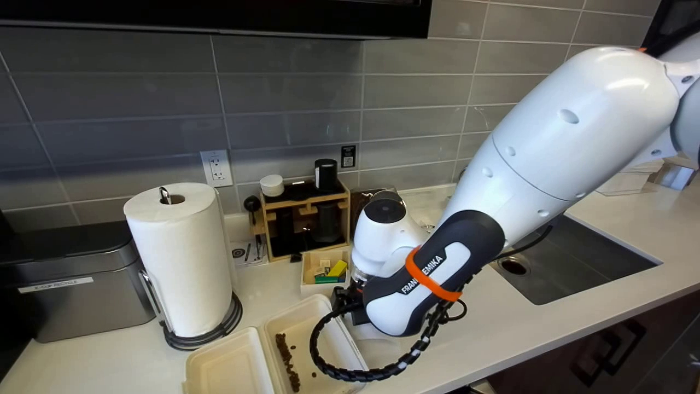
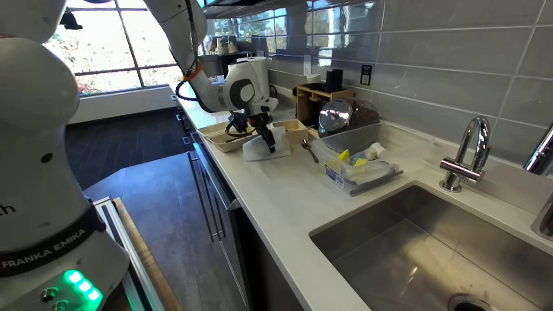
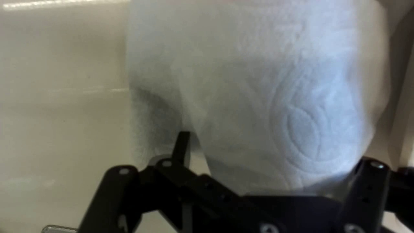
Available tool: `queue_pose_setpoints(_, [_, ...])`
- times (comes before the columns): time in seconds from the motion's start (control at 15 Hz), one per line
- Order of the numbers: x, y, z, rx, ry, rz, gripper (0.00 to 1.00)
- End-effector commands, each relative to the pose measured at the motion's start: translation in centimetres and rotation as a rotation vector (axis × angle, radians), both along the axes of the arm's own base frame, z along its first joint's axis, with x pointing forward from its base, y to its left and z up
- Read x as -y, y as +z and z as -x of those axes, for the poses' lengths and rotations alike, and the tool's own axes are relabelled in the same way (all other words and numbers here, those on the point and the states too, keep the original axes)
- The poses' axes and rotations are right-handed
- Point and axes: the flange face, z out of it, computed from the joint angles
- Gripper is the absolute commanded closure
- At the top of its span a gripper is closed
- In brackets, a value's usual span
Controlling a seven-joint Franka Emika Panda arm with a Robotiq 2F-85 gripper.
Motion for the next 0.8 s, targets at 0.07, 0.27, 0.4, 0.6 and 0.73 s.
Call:
queue_pose_setpoints(0.07, [-1.1, -0.8, -0.8, -0.013, -0.03, 0.057, 0.0])
queue_pose_setpoints(0.27, [-1.5, -1.2, -1.1, -0.021, -0.038, 0.087, 0.0])
queue_pose_setpoints(0.4, [-1.7, -1.5, -1.3, -0.03, -0.041, 0.107, 0.0])
queue_pose_setpoints(0.6, [-2.1, -1.7, -1.7, -0.042, -0.043, 0.126, 0.0])
queue_pose_setpoints(0.73, [-2.3, -1.8, -1.9, -0.051, -0.042, 0.141, 0.0])
